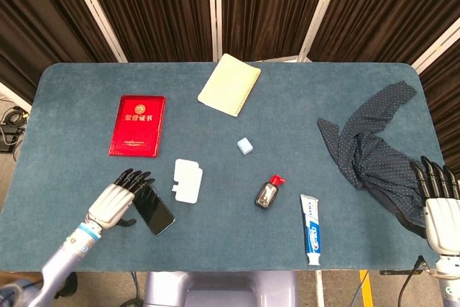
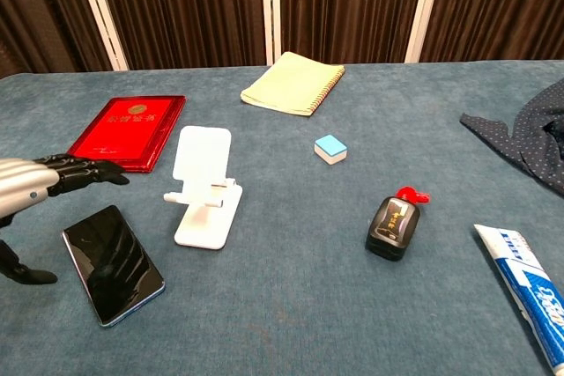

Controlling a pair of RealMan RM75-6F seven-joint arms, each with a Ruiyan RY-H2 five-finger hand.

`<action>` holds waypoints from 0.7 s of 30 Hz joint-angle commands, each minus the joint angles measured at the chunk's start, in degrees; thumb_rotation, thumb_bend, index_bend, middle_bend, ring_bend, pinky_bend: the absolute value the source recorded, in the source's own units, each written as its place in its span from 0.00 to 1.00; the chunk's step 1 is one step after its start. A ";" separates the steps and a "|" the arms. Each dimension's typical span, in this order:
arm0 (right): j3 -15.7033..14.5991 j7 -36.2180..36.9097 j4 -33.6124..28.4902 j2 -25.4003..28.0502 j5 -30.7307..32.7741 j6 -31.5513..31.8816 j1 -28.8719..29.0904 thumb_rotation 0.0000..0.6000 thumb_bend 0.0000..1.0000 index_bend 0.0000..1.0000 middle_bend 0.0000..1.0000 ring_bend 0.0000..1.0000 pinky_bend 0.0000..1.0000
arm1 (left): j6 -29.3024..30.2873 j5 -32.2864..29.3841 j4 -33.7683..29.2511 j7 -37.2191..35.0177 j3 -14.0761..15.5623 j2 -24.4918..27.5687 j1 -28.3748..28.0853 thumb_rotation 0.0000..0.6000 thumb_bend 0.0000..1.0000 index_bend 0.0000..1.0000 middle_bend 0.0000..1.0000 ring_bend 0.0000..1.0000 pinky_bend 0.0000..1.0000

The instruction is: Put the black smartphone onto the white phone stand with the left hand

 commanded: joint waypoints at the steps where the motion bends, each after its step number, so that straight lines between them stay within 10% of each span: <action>1: -0.03 -0.48 -0.02 -0.15 0.01 -0.08 0.05 1.00 0.00 0.00 0.00 0.00 0.00 | -4.77 2.09 -2.18 -4.12 1.22 3.87 -4.02 1.00 0.00 0.11 0.00 0.00 0.00; 21: 0.43 -1.38 0.39 -0.54 1.58 -1.14 0.41 1.00 0.00 0.00 0.00 0.00 0.00 | -12.59 9.03 0.82 -12.61 6.26 4.88 -13.24 1.00 0.00 0.17 0.00 0.01 0.04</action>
